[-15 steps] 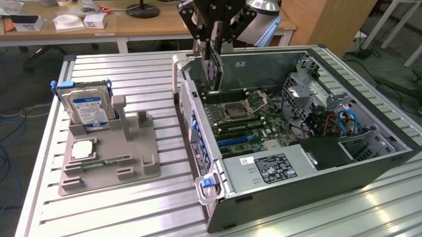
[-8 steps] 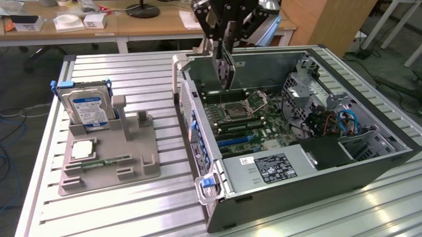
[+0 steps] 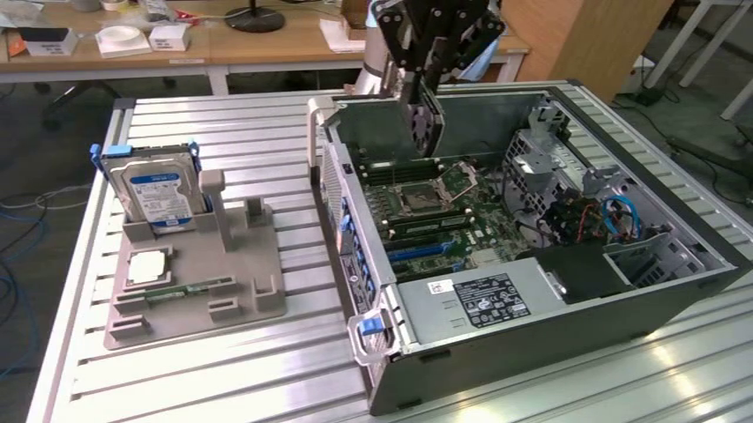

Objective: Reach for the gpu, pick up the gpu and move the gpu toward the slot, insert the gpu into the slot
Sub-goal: 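Pick up the gpu and move the gpu toward the slot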

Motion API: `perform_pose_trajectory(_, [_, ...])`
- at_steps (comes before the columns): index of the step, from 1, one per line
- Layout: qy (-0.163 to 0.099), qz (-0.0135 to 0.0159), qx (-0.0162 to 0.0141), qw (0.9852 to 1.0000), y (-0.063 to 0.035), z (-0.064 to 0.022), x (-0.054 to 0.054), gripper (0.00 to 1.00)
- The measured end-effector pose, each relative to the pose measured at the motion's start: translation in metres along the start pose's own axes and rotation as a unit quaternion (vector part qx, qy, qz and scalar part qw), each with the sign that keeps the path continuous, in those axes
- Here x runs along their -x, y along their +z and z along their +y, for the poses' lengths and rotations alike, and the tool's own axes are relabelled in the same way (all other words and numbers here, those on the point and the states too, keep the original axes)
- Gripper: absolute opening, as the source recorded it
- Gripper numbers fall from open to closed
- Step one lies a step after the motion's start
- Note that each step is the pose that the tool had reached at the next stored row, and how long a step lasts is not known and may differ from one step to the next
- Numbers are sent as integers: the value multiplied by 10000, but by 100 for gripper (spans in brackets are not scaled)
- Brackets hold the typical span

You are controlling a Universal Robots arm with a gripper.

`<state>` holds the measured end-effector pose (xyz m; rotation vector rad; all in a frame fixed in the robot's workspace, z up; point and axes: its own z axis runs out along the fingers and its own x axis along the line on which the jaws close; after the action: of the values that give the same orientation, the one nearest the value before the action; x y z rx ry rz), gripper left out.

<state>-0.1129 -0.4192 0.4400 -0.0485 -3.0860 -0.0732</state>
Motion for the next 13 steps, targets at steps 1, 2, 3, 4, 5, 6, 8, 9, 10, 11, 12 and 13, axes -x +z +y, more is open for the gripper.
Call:
perform_pose_trajectory(1, [0, 13, -1, 10000, -2, 1, 35, 26])
perform_pose_trajectory(2, [1, 25, -1, 10000, -5, 2, 72, 26])
perform_pose_trajectory(3, [2, 37, -2, 10000, -6, 3, 108, 26])
perform_pose_trajectory(4, [2, 47, -2, 10000, -8, 5, 144, 26])
perform_pose_trajectory(5, [2, 58, -2, 10000, -10, 6, 184, 26])
perform_pose_trajectory(6, [3, 69, -3, 10000, -13, 7, 223, 26])
perform_pose_trajectory(8, [4, 91, -3, 10000, -17, 9, 300, 26])
perform_pose_trajectory(9, [4, 101, -4, 9999, -19, 11, 336, 26])
perform_pose_trajectory(10, [5, 108, -4, 9999, -20, 11, 358, 26])
perform_pose_trajectory(11, [5, 110, -4, 9999, -21, 11, 372, 26])
perform_pose_trajectory(12, [5, 107, -3, 9999, -20, 11, 376, 26])
perform_pose_trajectory(13, [5, 96, -4, 10000, -21, 12, 388, 26])
